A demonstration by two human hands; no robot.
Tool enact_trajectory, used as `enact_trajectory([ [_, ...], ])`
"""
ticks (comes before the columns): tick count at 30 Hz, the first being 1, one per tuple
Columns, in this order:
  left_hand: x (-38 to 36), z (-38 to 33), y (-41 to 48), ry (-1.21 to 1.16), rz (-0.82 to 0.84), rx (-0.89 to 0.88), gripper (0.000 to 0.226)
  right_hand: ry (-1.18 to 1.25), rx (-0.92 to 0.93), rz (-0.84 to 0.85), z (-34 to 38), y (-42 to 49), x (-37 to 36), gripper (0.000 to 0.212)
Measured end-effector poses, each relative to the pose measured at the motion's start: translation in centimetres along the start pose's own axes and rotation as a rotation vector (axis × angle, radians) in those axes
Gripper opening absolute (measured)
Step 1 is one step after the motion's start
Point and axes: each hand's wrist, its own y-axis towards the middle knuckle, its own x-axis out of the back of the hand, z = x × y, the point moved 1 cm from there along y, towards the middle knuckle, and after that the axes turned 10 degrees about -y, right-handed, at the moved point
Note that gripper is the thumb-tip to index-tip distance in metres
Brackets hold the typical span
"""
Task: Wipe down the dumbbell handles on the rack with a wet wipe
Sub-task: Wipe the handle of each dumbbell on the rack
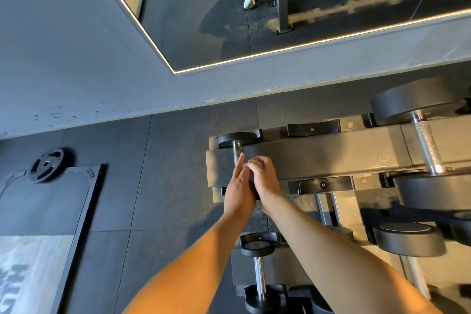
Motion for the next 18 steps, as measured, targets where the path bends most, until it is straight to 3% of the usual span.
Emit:
enact_trajectory([
  [4, 0.1, -0.4, 0.8, -0.162, -0.123, 0.041, 0.030, 0.015, -0.047, -0.049, 1.6, 1.2, 0.4, 0.014],
  [8, 0.5, 0.2, 1.4, -0.145, -0.225, 0.161, 0.038, -0.003, -0.025, -0.239, 2.5, 2.9, 0.2, 0.008],
  [12, 0.4, 0.4, 1.4, -0.051, -0.187, 0.325, 0.045, 0.042, -0.014, -0.176, 3.4, 4.4, -1.2, 0.008],
  [18, 0.1, 0.9, 1.9, 0.041, -0.178, 0.354, 0.053, -0.272, -0.009, -0.130, 2.2, 5.2, -2.2, 0.014],
])
